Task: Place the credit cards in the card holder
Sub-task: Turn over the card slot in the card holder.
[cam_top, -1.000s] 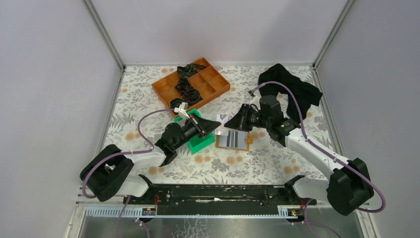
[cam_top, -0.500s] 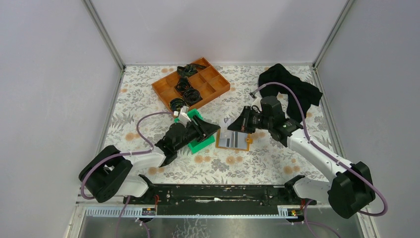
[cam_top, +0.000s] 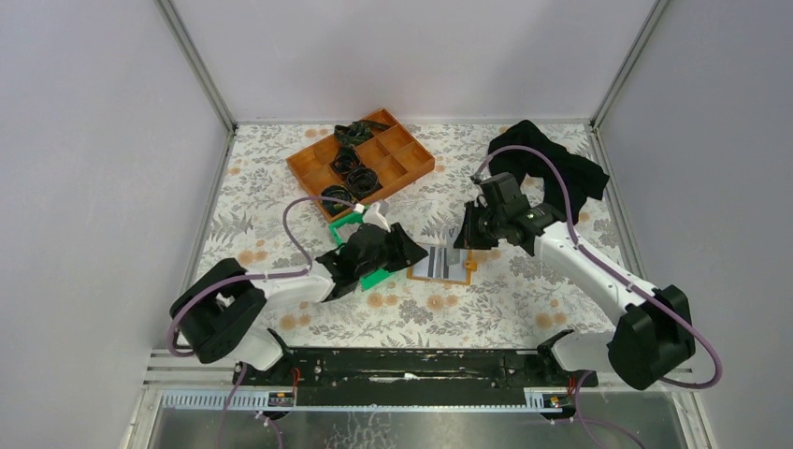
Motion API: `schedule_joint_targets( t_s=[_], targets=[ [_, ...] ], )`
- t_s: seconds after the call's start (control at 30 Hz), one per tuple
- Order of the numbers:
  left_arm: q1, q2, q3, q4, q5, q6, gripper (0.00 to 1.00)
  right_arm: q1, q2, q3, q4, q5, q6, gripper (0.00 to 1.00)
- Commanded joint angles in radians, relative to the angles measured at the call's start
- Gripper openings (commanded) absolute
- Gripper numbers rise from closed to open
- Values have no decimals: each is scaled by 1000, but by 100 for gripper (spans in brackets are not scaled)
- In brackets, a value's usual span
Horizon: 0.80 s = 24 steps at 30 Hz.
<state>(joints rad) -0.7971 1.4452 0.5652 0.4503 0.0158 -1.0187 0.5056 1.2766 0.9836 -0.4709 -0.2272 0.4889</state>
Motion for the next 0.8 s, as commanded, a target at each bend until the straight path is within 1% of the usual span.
schedule_joint_targets(
  t_s=[0.0, 0.33, 0.77],
  targets=[
    [-33, 71, 79, -141, -60, 109, 46, -4, 55, 54, -107, 102, -78, 0],
    [-59, 190, 192, -277, -102, 184, 41, -6, 177, 92, -142, 131, -118, 0],
    [-83, 274, 261, -391, -123, 203, 41, -1, 271, 104, -162, 176, -139, 0]
  ],
)
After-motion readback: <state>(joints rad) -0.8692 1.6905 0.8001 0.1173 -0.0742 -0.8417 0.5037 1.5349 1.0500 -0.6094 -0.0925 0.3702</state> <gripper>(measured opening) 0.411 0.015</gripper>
